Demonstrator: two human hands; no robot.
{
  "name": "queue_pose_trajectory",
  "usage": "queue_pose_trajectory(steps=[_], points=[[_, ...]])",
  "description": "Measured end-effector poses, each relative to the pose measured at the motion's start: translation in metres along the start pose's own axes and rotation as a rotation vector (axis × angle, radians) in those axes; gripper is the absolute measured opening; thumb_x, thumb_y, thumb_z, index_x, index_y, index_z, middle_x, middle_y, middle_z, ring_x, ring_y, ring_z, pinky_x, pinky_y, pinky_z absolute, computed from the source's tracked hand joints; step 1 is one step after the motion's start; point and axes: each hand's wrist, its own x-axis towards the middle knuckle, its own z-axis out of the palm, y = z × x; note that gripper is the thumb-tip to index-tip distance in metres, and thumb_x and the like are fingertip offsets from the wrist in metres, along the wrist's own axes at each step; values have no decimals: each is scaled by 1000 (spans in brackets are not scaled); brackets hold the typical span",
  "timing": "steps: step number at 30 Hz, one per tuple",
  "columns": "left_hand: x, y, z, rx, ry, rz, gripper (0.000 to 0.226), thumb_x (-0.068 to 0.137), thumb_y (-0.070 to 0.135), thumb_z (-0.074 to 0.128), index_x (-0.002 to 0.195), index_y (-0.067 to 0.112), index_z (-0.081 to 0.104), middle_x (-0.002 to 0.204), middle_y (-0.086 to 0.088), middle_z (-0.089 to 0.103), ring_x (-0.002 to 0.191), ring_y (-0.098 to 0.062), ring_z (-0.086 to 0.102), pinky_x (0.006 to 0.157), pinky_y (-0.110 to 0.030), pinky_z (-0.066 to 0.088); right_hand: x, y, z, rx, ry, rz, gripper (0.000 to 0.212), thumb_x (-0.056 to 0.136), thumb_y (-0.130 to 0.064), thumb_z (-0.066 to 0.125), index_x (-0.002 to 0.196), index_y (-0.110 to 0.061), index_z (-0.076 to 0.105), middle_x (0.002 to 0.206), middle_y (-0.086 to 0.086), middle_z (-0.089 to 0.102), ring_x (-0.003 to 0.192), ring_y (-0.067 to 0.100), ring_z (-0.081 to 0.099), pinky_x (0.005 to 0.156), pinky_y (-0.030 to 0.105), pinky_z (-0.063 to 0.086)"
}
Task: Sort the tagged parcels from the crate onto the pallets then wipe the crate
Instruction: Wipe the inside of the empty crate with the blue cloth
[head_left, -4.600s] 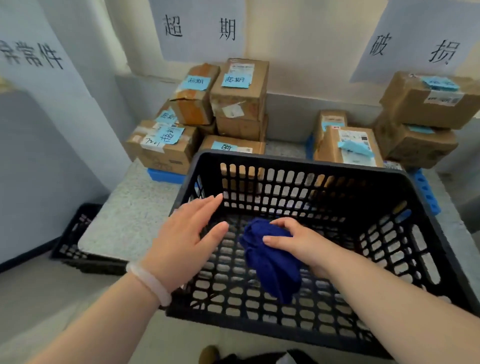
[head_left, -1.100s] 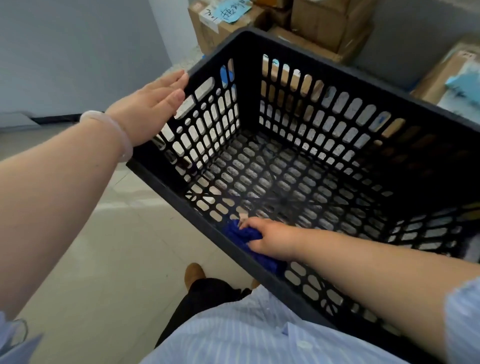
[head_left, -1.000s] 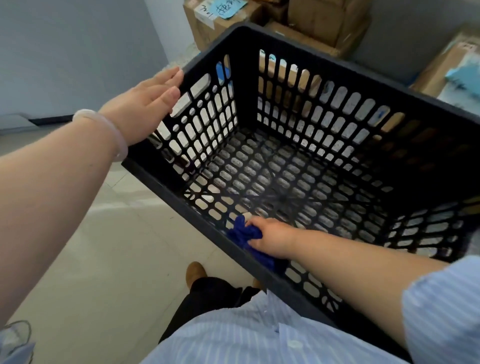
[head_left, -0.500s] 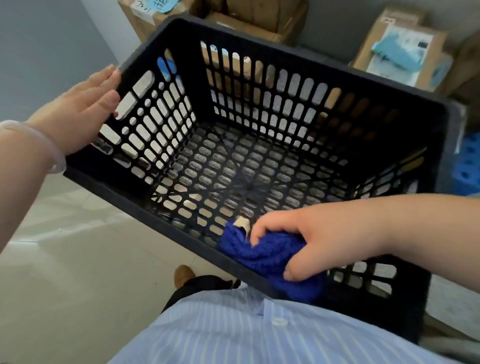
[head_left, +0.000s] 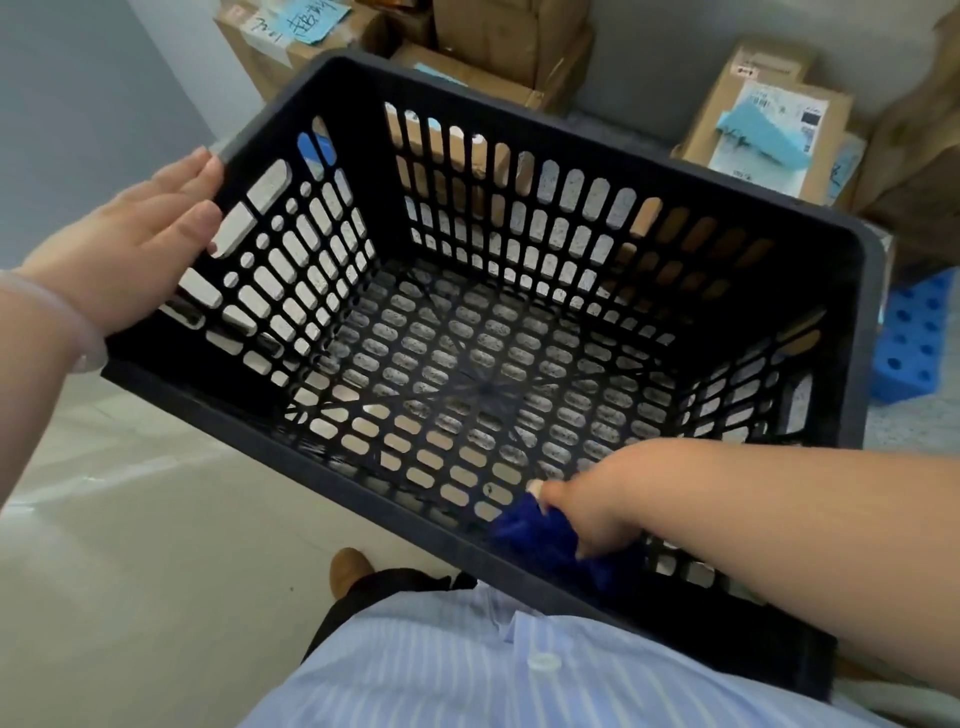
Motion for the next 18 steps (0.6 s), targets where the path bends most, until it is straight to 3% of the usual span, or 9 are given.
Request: queue_pose_trajectory(steps=[4, 5, 7, 9, 11, 14, 16, 18], points=[[-1, 1, -1, -2, -2, 2, 59, 98, 58, 26, 154, 39, 23, 149, 38, 9, 141, 8, 11, 117, -30, 6, -9, 1, 0, 6, -153, -66, 49, 100, -11, 47, 146, -8, 32, 134, 23, 52, 115, 35, 57, 44, 12, 43], [-3, 1, -1, 4, -7, -2, 58, 99, 59, 27, 154, 41, 22, 149, 39, 7, 140, 10, 10, 117, -30, 6, -15, 4, -5, 52, -159, -75, 49, 98, -9, 47, 145, -12, 34, 129, 24, 52, 110, 37, 59, 50, 13, 48], [-4, 3, -2, 4, -20, -9, 58, 100, 59, 29, 154, 42, 21, 149, 39, 7, 139, 10, 10, 118, -32, 7, -30, 9, -13, 109, -165, -99, 45, 93, -8, 51, 133, -26, 42, 113, 14, 53, 95, 36, 62, 75, 34, 58], [-5, 6, -3, 22, -30, -16, 56, 101, 57, 29, 154, 42, 20, 151, 38, 6, 139, 10, 9, 119, -32, 7, -43, 19, -15, 158, -156, -144, 40, 90, -8, 52, 117, -36, 47, 107, 5, 53, 96, 35, 64, 83, 43, 58], [-5, 8, -4, 31, -37, -21, 58, 100, 60, 28, 154, 42, 19, 153, 37, 5, 140, 10, 8, 119, -31, 7, -58, 29, -15, 255, -133, -197, 39, 87, -8, 52, 104, -42, 54, 108, 3, 58, 95, 30, 66, 81, 41, 58], [-8, 13, -6, 34, -79, -34, 75, 86, 79, 20, 153, 47, 12, 149, 43, -2, 141, 11, 4, 120, -33, 7, -74, 41, -14, 530, -88, -241, 45, 80, -3, 50, 91, -45, 63, 97, 1, 64, 76, 18, 67, 68, 33, 57], [-10, 19, -6, 69, -110, -39, 74, 89, 78, 22, 153, 47, 5, 148, 45, -8, 141, 12, 1, 119, -32, 7, -75, 44, -17, 588, -2, -247, 44, 81, -4, 51, 96, -44, 64, 92, 0, 65, 72, 17, 67, 66, 32, 57], [-11, 22, -6, 98, -108, -30, 74, 87, 68, 24, 154, 45, 3, 148, 43, -12, 142, 10, 0, 117, -27, 5, -71, 43, -25, 571, 127, -214, 43, 87, -10, 54, 112, -45, 58, 94, -2, 65, 76, 17, 68, 70, 33, 59]])
